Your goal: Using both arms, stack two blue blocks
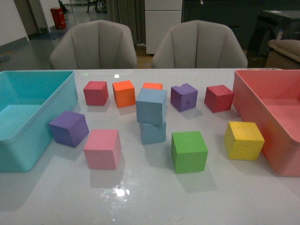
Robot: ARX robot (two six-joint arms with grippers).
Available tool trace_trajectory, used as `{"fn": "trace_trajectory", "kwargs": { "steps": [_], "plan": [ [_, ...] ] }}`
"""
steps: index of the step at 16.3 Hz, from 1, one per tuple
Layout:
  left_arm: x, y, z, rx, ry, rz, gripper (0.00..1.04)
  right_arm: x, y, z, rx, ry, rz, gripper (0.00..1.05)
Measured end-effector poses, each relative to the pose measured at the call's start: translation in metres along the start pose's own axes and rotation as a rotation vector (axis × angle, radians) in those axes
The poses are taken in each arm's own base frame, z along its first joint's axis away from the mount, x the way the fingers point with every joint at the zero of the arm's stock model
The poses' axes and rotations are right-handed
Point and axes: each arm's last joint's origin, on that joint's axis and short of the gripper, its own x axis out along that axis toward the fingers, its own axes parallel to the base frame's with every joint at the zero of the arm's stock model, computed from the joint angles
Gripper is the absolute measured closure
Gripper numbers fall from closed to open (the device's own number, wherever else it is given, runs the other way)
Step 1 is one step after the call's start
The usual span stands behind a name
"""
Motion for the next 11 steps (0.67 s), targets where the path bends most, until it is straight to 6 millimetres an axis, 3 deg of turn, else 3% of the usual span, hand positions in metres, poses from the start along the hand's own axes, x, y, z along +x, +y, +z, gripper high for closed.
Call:
{"fn": "trace_trajectory", "kwargs": {
  "steps": [2, 11],
  "plan": [
    [-0.004, 0.0, -0.008, 0.0, -0.001, 0.001, 1.03, 0.0, 0.0, 0.0, 0.0, 0.0, 0.0, 0.06],
    [-0.018, 0.0, -0.006, 0.0, -0.016, 0.0, 1.03, 0.0, 0.0, 0.0, 0.0, 0.0, 0.0, 0.06]
  ]
}}
